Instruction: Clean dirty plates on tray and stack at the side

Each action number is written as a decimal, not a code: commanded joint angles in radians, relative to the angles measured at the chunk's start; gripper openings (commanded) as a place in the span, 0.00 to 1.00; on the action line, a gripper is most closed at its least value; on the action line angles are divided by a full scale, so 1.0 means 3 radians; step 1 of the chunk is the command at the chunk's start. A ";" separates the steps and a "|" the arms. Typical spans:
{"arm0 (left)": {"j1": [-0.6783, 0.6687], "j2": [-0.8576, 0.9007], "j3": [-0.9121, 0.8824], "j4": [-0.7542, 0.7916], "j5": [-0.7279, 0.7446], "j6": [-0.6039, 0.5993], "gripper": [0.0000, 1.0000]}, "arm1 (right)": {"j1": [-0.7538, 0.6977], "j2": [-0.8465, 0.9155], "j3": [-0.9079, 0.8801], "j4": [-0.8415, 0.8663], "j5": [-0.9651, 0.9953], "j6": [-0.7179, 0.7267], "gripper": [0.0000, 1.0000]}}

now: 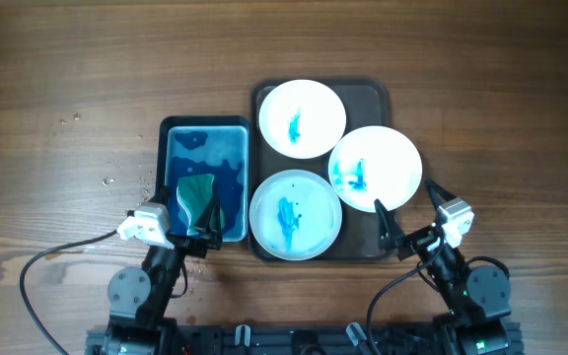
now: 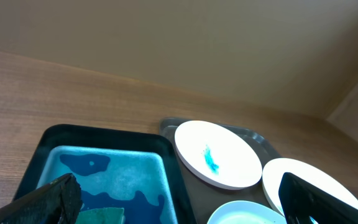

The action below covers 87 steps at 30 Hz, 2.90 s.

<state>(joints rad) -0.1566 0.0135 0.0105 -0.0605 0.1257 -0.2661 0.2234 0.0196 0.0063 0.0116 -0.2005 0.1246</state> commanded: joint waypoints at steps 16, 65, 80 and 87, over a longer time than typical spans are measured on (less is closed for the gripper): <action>-0.0014 -0.0032 -0.0015 -0.0010 0.0041 0.0066 1.00 | -0.0019 0.0010 -0.0003 0.0008 0.0046 -0.0065 1.00; -0.0014 -0.0032 -0.0015 -0.0010 0.0041 0.0066 1.00 | -0.0019 0.0010 -0.0003 0.0008 0.0046 -0.0065 1.00; -0.0014 -0.0032 -0.0015 -0.0010 0.0041 0.0066 1.00 | -0.0019 0.0010 -0.0003 0.0008 0.0046 -0.0064 1.00; -0.0014 -0.0032 -0.0015 -0.0020 -0.0072 0.0067 1.00 | -0.0019 0.0010 -0.0003 0.0010 0.0043 -0.0055 1.00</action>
<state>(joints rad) -0.1566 0.0135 0.0105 -0.0608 0.1219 -0.2665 0.2234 0.0196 0.0063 0.0116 -0.2005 0.1246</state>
